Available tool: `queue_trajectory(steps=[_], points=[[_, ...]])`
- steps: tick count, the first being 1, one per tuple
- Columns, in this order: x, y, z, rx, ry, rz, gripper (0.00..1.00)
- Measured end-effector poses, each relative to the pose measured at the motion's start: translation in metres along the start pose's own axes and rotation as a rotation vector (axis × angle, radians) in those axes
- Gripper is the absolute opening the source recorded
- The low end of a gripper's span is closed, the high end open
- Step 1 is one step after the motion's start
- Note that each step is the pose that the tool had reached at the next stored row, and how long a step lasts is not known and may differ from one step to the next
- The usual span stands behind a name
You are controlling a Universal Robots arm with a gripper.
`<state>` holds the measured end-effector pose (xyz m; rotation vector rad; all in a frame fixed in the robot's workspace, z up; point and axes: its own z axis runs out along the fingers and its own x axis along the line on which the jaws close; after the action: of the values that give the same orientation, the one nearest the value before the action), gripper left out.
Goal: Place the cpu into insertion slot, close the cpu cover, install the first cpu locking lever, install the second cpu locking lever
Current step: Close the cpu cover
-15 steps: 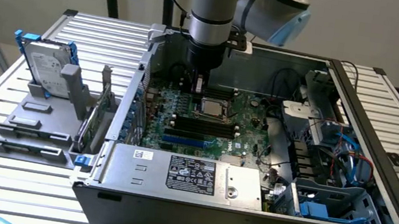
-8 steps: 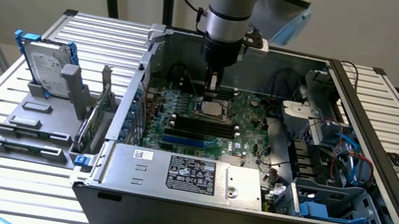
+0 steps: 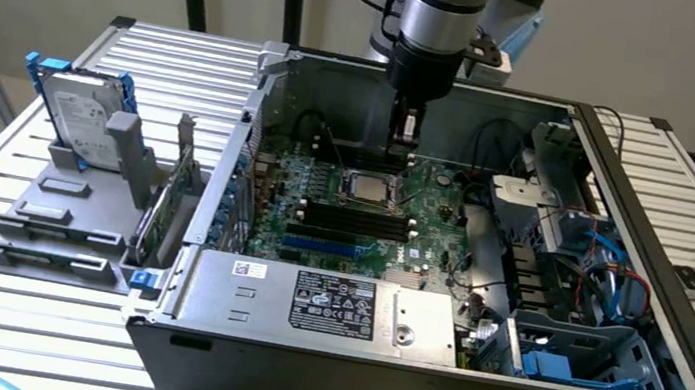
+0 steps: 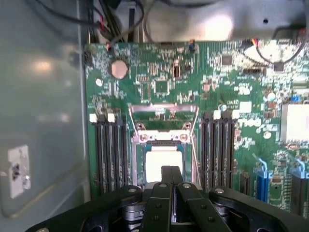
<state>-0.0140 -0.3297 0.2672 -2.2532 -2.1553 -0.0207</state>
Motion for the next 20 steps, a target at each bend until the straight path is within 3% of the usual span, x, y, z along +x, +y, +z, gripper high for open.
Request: queue_trajectory(steps=[4, 13, 17, 20], points=[[0.001, 0.018, -0.0036, 0.0019, 0.0088, 0.0, 0.11], [0.003, 0.0592, -0.0046, 0.0033, 0.0398, 0.0, 0.11], [0.003, 0.0756, -0.0031, 0.0033, 0.0427, 0.0, 0.11], [0.004, 0.0804, 0.0022, 0.0033, 0.0424, -0.001, 0.11]])
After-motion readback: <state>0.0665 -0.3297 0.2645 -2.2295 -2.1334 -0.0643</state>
